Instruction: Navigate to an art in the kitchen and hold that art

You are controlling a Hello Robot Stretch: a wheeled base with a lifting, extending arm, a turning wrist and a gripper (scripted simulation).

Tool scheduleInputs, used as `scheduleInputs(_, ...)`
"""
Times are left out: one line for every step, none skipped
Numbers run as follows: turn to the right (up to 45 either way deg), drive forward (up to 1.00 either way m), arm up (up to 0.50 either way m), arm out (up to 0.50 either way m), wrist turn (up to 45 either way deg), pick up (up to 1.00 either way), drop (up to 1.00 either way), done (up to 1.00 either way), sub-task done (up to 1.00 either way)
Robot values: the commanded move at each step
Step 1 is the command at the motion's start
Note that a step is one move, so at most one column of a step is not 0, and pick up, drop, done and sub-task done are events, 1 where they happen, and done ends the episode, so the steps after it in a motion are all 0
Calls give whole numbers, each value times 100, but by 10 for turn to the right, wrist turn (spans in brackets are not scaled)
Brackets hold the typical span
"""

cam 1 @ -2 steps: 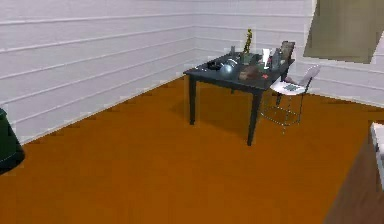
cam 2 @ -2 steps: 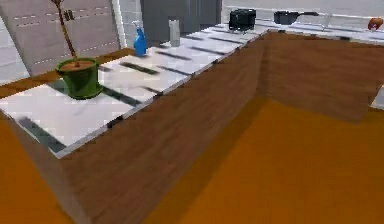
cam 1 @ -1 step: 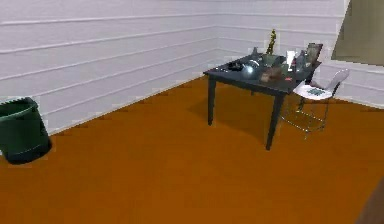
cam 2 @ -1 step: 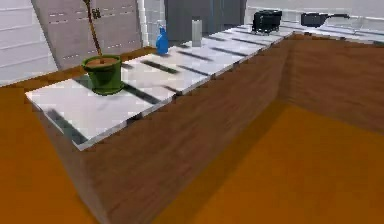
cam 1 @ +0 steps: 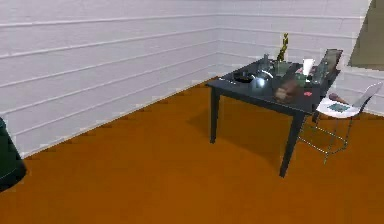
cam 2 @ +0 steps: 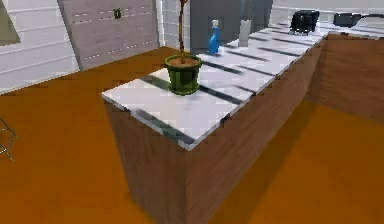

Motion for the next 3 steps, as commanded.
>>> scheduleInputs(-90,0,0,0,0,0,0,0,0)
scheduleInputs(0,10,0,0,0,0,0,0,0)
scheduleInputs(360,0,0,0,0,0,0,0,0)
